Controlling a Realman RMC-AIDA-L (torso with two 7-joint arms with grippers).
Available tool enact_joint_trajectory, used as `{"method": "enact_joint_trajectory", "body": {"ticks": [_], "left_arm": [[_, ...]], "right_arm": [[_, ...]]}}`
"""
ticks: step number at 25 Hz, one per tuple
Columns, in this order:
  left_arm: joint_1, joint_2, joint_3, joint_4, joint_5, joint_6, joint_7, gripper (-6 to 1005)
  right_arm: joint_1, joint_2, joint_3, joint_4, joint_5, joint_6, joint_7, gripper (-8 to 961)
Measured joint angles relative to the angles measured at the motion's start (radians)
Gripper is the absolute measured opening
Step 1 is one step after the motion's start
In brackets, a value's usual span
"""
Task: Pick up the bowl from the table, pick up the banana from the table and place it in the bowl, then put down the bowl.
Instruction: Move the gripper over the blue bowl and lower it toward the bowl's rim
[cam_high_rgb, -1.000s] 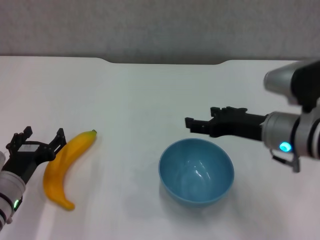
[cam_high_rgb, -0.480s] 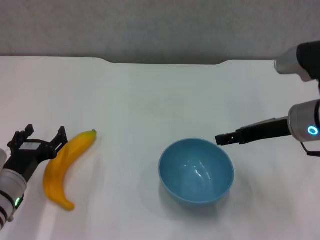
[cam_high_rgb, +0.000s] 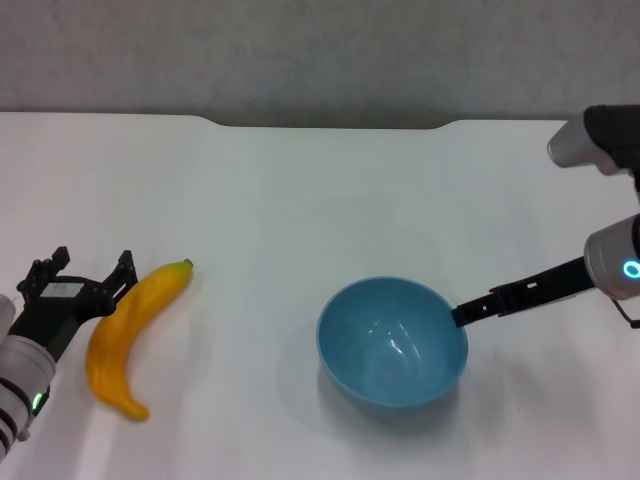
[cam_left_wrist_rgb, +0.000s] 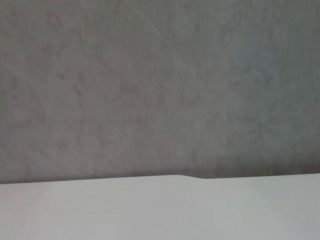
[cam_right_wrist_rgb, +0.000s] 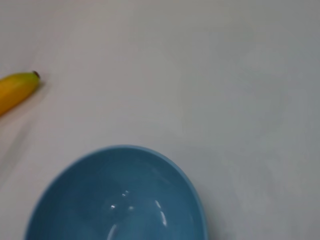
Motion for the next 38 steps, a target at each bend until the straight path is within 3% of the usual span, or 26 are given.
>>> {"method": "enact_joint_trajectory", "body": {"ticks": [17, 30, 38], "left_arm": [[-0.003, -0.002, 0.000, -0.005, 0.000, 0.000, 0.000, 838], [-0.002, -0.002, 0.000, -0.005, 0.000, 0.000, 0.000, 831], [-0.004, -0.002, 0.000, -0.005, 0.000, 0.000, 0.000, 826]], "right_arm": [[0.054, 0.007, -0.056, 0.194, 0.082, 0.140, -0.084, 880], [0.079, 0.012, -0.179, 0.236, 0.135, 0.236, -0.084, 553], [0.089, 0.012, -0.206, 0.246, 0.135, 0.240, -0.081, 519]]}}
